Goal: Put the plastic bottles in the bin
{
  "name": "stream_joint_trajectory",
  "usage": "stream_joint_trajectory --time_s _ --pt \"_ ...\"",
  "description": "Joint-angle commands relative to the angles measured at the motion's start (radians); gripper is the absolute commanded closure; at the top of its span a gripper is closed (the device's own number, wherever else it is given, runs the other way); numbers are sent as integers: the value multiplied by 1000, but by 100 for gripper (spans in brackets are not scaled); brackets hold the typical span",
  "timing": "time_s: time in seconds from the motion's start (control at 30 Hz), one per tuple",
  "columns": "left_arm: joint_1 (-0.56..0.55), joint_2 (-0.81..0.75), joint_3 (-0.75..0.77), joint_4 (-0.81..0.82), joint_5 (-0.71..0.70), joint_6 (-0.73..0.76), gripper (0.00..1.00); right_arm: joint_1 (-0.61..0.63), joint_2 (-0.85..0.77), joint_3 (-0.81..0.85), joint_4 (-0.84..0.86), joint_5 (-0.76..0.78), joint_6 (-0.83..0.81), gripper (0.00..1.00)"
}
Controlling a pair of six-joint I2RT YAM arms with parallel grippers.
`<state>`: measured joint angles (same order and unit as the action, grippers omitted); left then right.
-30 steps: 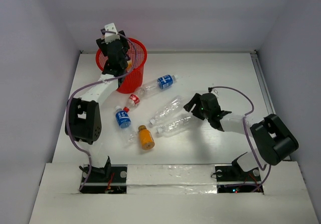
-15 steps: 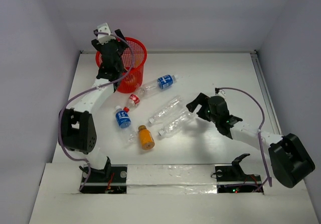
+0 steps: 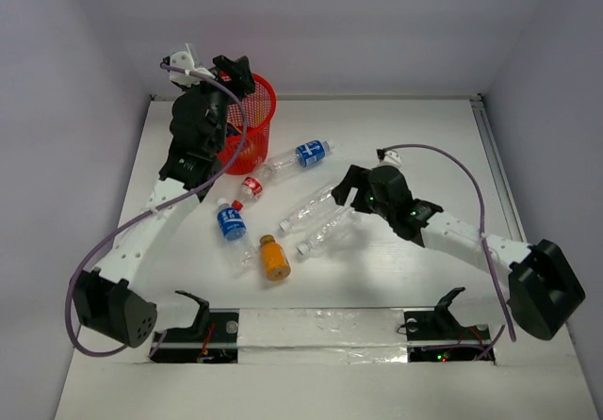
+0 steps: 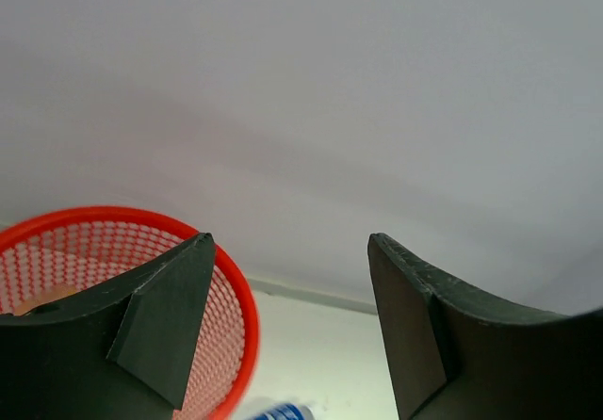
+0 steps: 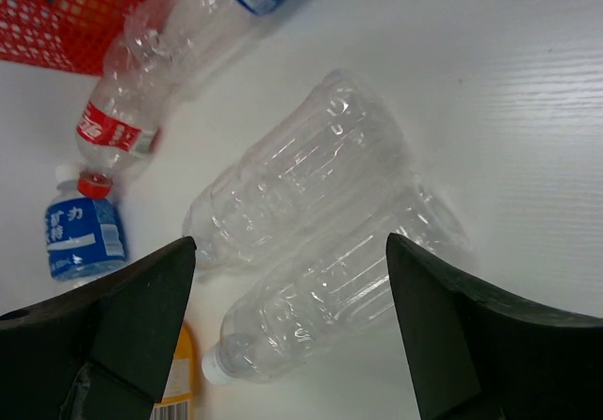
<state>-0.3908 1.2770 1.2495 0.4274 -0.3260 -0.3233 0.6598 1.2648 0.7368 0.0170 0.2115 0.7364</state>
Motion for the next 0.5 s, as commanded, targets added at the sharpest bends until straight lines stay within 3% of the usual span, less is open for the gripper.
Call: stream_joint_trajectory --time_s 0.0,0.2,0.47 --pt "-17 -109 -28 -104 56 -81 38 37 77 81 -63 42 -14 15" --pt "-26 -339 -188 -191 146 -94 38 47 220 199 -121 57 -15 17" --pt "-36 -470 -303 -184 151 -82 38 47 343 334 -224 117 11 16"
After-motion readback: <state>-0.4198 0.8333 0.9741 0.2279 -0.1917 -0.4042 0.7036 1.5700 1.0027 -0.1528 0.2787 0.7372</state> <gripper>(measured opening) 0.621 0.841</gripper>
